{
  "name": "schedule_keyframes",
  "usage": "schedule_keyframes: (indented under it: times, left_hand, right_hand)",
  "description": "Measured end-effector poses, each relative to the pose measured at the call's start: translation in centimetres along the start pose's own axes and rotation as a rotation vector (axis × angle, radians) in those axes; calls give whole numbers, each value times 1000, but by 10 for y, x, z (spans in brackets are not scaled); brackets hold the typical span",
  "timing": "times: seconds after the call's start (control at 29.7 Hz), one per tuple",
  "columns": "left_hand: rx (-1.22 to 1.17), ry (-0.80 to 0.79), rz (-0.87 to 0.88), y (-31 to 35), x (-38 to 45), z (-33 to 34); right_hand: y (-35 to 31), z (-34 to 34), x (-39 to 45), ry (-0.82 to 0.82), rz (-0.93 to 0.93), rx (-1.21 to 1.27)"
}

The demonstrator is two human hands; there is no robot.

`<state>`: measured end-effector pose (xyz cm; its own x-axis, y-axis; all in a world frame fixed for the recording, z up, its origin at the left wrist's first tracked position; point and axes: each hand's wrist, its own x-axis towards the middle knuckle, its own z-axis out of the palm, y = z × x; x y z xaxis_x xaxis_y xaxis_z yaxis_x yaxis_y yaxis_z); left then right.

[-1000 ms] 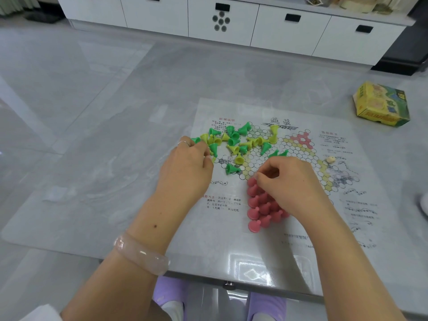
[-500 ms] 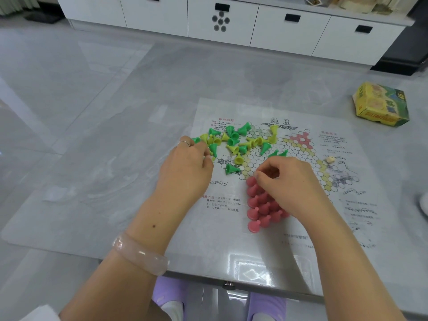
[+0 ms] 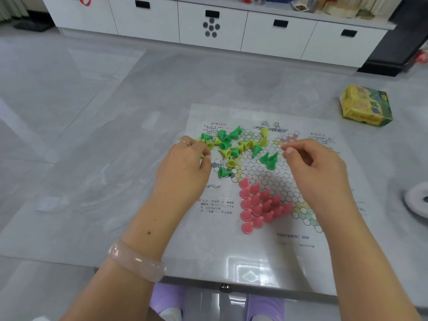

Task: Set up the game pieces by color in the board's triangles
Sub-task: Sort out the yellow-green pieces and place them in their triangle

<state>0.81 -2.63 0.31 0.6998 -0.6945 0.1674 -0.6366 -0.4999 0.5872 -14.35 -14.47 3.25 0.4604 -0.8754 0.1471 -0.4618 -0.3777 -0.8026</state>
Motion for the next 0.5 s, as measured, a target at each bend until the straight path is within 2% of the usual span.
schedule_keyframes:
  times: [0.24, 0.4, 0.5]
  left_hand:
    - [-26, 50, -48, -1, 7, -3]
    - [-15, 11, -44, 2, 2, -5]
    - [16, -97, 72, 9, -4, -1]
  right_hand:
    - [-1, -22, 0, -171, 45, -44]
    - [9, -10, 25, -368, 24, -447]
    - [16, 7, 39, -467, -73, -602]
